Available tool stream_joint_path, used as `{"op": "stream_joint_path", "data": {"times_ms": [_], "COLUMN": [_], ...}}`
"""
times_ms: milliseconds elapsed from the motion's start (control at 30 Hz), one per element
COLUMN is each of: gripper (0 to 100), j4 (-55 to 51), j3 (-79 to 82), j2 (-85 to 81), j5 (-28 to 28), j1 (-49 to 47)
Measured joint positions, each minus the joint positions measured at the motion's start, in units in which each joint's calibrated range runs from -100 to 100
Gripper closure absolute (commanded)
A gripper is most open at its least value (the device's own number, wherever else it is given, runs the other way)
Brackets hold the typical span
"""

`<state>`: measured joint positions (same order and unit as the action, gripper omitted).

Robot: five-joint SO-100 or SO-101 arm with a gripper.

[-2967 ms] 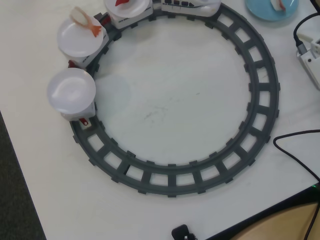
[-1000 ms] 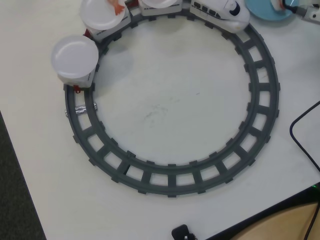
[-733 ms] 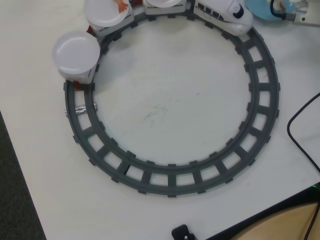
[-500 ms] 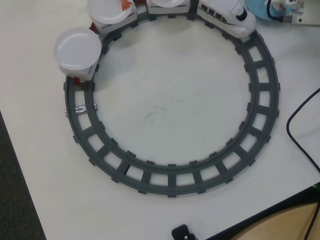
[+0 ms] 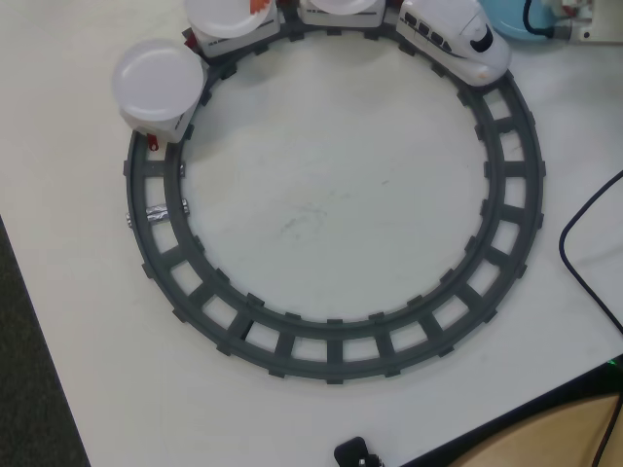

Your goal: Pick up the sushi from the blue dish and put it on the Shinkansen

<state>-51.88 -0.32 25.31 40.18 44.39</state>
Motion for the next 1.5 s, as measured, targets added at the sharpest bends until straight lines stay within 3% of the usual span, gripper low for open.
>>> {"op": "stream_joint_path", "data": {"times_ms": [333,667,900,1167,1500], "gripper": [98,98,98,98,98], "j4": [2.01,2.01,10.32,19.07,14.87], "j3": [4.59,28.82,47.01,62.58,67.72], "j2": [-6.06,-32.51,-42.61,-58.19,-88.93], "j5": [0.31,0.1,0.26,9.31,10.82], "j1": [1.65,1.02,-2.6,-4.96,-6.77]}}
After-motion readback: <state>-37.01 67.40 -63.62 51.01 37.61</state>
